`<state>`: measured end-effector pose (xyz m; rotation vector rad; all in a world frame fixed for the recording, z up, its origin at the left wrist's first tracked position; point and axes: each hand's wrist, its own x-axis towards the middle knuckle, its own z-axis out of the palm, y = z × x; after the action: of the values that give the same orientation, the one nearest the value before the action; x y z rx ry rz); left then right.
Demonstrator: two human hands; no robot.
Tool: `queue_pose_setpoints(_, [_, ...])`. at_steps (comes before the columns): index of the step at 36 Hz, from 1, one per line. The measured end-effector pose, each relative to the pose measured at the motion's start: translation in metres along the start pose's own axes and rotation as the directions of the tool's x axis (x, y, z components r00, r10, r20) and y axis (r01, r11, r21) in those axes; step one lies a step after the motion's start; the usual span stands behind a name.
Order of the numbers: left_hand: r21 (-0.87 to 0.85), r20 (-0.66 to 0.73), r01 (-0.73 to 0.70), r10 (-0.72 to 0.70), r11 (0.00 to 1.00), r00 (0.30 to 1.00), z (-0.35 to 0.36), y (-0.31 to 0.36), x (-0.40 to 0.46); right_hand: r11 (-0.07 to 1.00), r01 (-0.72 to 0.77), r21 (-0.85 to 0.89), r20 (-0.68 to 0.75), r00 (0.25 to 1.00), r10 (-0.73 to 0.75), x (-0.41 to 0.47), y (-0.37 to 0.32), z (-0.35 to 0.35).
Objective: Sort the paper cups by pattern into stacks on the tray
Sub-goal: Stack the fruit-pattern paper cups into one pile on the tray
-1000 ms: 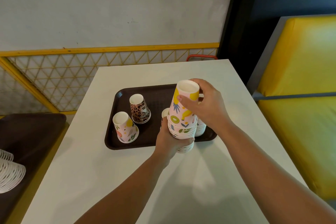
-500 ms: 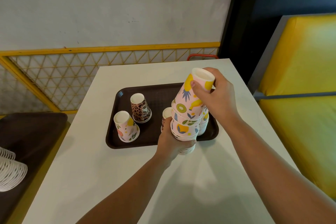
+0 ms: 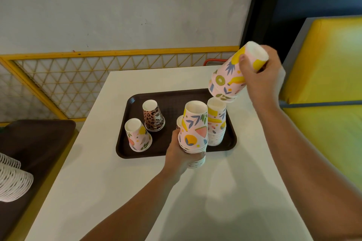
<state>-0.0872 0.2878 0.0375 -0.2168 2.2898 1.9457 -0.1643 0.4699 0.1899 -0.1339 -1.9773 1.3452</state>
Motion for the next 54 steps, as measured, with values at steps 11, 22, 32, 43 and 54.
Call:
queue_pose_setpoints(11, [-0.004, 0.001, -0.031, 0.031, 0.999, 1.0, 0.0, 0.009, -0.001, 0.979, 0.117, -0.169, 0.266, 0.962, -0.069, -0.038, 0.04, 0.023])
queue_pose_setpoints(22, [-0.051, 0.021, -0.057, 0.058, 0.997, 0.998, 0.005, 0.022, -0.001, 0.991, 0.134, 0.001, 0.421, 0.899, -0.122, -0.065, 0.029, 0.011])
queue_pose_setpoints(32, [-0.026, 0.027, -0.096, 0.096, 0.995, 0.995, 0.011, 0.027, 0.0, 0.999, 0.005, -0.045, 0.692, 0.721, 0.027, -0.083, 0.02, 0.01])
queue_pose_setpoints(43, [0.014, 0.033, -0.053, 0.053, 0.998, 0.998, 0.014, 0.022, -0.003, 1.0, -0.012, 0.004, 0.565, 0.825, 0.008, -0.073, 0.015, 0.007])
queue_pose_setpoints(54, [0.021, 0.023, -0.002, 0.001, 1.0, 1.0, 0.008, 0.017, -0.007, 0.969, -0.076, 0.236, 0.215, 0.976, 0.024, -0.032, -0.014, 0.005])
